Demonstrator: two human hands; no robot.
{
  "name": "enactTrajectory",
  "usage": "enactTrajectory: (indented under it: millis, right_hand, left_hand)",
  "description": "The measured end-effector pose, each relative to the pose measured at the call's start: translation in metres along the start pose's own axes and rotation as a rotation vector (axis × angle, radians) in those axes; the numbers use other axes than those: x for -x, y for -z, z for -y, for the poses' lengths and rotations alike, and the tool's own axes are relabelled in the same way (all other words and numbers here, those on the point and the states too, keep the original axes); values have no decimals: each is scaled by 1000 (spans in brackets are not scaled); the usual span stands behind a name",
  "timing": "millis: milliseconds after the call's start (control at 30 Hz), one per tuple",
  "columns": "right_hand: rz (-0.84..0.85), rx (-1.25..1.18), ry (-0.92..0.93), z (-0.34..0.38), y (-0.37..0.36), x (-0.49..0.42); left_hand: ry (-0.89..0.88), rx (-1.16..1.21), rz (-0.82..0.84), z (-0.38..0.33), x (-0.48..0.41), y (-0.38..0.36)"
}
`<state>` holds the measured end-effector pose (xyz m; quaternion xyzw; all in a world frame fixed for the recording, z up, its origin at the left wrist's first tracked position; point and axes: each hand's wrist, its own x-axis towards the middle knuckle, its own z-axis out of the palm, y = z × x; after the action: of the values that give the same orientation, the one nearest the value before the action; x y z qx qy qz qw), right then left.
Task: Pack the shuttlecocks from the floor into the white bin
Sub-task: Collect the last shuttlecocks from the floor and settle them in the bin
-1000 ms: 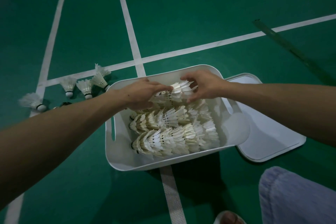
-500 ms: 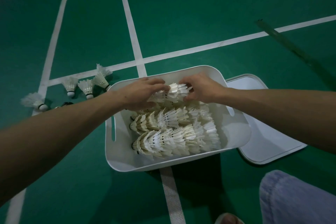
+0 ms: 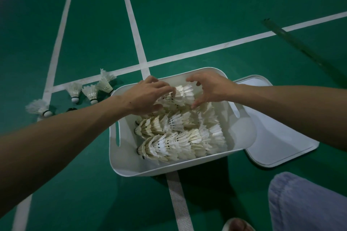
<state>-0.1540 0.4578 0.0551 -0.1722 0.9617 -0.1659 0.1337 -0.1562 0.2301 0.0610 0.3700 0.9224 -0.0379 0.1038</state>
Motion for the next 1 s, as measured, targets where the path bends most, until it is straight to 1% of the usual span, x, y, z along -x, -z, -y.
enactTrajectory:
  millis: [167,333,500,633,767,1000]
  right_hand:
    - [3,47,37,0,2,2]
    - [-49,123,50,1,12,4]
    - [-99,231,102,19,24,8]
    - [-97,216,194,67,31,-5]
    - [-48,220,265,127,30,-29]
    - [-20,256,325,215,13,-90]
  left_hand:
    - [-14,-7,7,-1,2,1]
    - [12,9,28,1,4,4]
    - [30,3,0,10,18,22]
    - [89,-10,-38,28,46,41]
    - [204,-7,-16,57,84,49]
    - [427,30,35,144,157,22]
